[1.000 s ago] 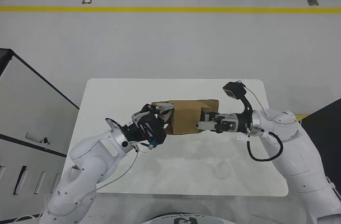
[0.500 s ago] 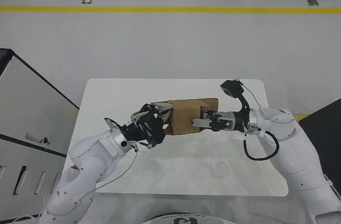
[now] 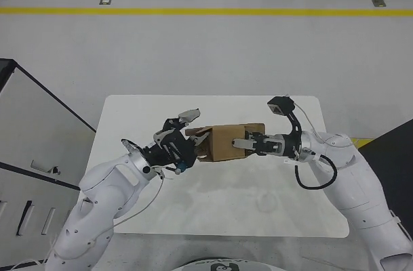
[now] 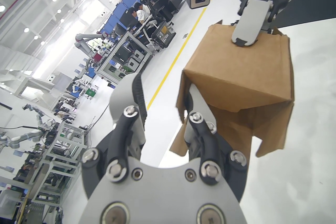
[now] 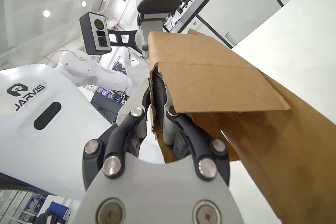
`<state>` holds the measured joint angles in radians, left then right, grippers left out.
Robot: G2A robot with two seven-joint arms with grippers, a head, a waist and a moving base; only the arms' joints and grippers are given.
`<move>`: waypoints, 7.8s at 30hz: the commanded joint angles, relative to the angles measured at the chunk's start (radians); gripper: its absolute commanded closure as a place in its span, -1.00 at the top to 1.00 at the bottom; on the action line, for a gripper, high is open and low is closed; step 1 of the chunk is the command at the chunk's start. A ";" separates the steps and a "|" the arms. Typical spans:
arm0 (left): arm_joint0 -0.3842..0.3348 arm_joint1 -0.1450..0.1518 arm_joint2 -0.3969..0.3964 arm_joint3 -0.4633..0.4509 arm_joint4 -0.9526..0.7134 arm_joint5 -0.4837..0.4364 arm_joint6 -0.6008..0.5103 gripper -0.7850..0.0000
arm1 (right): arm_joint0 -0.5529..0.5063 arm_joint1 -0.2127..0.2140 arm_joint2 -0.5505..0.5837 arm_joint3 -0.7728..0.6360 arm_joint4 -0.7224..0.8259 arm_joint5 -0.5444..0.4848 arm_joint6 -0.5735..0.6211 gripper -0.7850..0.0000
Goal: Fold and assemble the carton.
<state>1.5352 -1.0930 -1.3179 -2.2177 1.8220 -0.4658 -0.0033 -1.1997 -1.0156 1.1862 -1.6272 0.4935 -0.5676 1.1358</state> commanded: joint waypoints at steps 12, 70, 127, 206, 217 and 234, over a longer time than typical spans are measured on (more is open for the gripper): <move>0.025 0.010 -0.130 -0.027 -0.013 0.003 0.015 1.00 | -0.016 0.003 0.021 0.035 0.186 0.011 0.078 -1.00; -0.023 0.028 -0.083 -0.129 0.064 -0.195 0.046 -1.00 | -0.065 -0.007 0.089 -0.017 0.159 -0.018 -0.043 -1.00; -0.089 0.044 0.000 -0.085 0.012 -0.295 -0.147 -1.00 | -0.077 -0.013 0.099 -0.053 0.147 -0.090 0.027 -1.00; -0.099 0.065 0.015 -0.076 -0.112 -0.309 -0.089 -1.00 | -0.106 0.003 0.116 -0.061 0.172 -0.140 -0.023 -1.00; -0.105 0.066 0.034 -0.079 -0.098 -0.287 -0.044 -1.00 | -0.097 0.001 0.104 -0.051 0.187 -0.126 -0.009 -1.00; -0.096 0.071 0.022 -0.083 -0.099 -0.248 0.009 -1.00 | -0.102 -0.001 0.110 -0.021 0.152 -0.051 -0.052 -1.00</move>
<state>1.4380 -1.0229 -1.2951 -2.2984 1.7217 -0.7149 0.0022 -1.3016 -1.0164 1.2960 -1.6490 0.6485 -0.6248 1.0847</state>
